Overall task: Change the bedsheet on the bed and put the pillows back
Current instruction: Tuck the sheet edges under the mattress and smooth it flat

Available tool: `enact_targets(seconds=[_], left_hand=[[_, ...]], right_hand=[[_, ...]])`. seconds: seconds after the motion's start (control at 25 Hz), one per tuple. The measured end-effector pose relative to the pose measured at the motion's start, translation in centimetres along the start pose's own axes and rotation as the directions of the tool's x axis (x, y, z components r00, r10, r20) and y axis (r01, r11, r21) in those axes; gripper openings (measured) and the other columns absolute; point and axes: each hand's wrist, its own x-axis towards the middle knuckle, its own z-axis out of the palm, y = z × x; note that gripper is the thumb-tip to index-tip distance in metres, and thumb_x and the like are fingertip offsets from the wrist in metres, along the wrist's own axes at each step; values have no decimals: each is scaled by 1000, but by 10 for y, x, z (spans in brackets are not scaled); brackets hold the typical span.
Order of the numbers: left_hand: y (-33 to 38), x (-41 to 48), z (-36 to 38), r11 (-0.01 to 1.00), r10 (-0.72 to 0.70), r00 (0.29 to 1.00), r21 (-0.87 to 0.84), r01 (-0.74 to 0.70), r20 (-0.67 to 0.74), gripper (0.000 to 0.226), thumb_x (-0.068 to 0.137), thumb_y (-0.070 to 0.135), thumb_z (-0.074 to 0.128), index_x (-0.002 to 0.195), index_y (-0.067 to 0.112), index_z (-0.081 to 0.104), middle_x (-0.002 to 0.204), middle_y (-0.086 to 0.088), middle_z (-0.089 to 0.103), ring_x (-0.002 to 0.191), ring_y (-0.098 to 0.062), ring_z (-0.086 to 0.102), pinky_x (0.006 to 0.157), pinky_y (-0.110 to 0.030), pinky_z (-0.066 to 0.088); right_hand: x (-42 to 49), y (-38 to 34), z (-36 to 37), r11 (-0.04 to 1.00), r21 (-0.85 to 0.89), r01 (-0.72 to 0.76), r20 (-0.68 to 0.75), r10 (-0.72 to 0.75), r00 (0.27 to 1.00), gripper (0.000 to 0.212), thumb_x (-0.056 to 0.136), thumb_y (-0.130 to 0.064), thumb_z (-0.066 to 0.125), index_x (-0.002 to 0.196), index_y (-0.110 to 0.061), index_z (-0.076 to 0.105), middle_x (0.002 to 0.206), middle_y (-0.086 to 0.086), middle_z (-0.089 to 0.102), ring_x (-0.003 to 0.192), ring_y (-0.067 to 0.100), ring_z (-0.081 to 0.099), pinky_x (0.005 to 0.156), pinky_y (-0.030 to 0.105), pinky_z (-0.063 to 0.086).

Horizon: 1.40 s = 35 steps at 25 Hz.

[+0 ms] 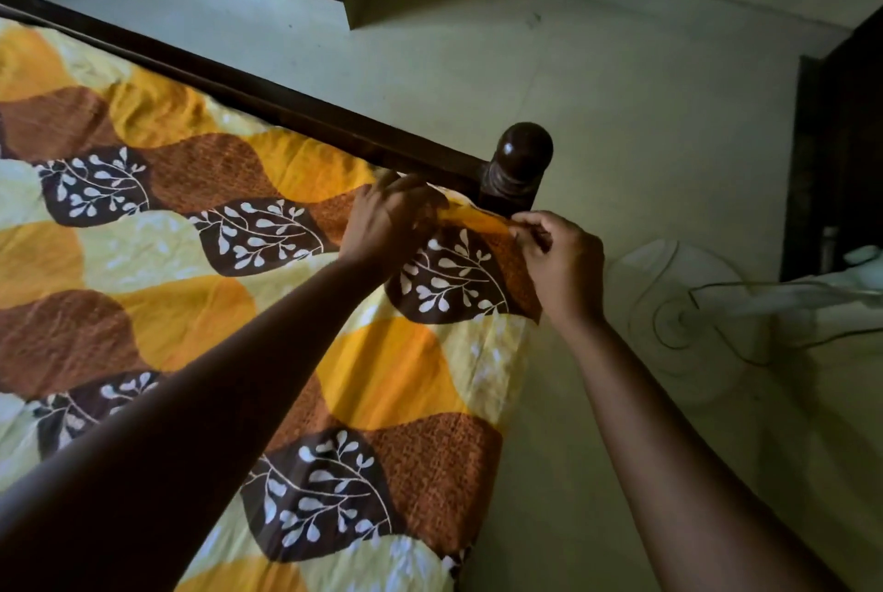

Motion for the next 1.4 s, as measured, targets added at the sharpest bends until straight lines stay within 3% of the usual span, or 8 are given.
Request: enact_targets(seconds=[0.2,0.36,0.52,0.64,0.8,1.04,1.24,1.4], left_hand=[[26,-6,8,919,388,917,34,-393,95,38,80,38,54,104,15,70,99,-6,69,85,-28,61,65,-34,48],[52,13,24,958,287,958,-37,-286,24,13,70,7,74,83,7,72,84,-12,71,79,-33,64,59,-39,55],[53,8,20,964,251,968,-80,-252,-13,19,75,15,72,93,10,71,95,-11,70,90,-34,62,68,-45,53],[4,-24,-8,984,161,986,-73,-164,-42,37,85,36,51,109,12,67,107,-10,67,98,-31,60,80,-43,49],[-91,-56,-60,995,-101,982,-31,97,-160,30,87,22,52,108,8,68,103,-14,68,94,-33,60,81,-33,40],[-165,-32,-74,990,-16,998,139,7,64,33,81,18,69,114,12,67,110,-16,66,102,-35,58,84,-44,47],[-157,-1,-78,990,42,998,132,-46,37,18,81,16,70,97,10,71,101,-12,66,94,-29,58,73,-32,41],[-159,12,-73,999,-43,983,8,45,-181,11,84,7,64,90,7,72,105,-13,66,85,-15,58,69,-29,50]], right_hand=[[-20,26,-16,997,7,-73,71,72,995,25,79,-23,72,101,-11,69,100,4,68,87,19,63,72,21,40],[-1,25,-8,984,-89,-155,6,156,988,18,89,-10,57,102,-11,70,105,10,69,95,25,63,74,23,40],[-14,12,-8,919,140,-369,-176,390,904,11,86,-17,64,93,-15,72,97,3,72,85,16,64,67,17,35],[-44,-18,-5,974,201,-108,-226,154,962,11,83,-19,68,93,-14,70,95,0,70,83,10,61,72,13,40],[-28,-77,33,943,302,141,41,-160,986,12,87,-18,64,94,-11,71,96,3,70,90,12,63,78,21,48],[38,-126,98,975,-106,193,369,-142,919,33,89,-21,60,120,-9,58,127,10,52,115,21,50,79,20,35],[55,-126,101,960,-135,244,210,-213,954,17,92,-17,56,101,-8,66,110,9,59,91,16,56,69,22,39],[68,-130,106,946,-171,276,127,-256,958,19,94,-18,52,98,-8,67,102,8,65,84,16,59,66,22,41]])
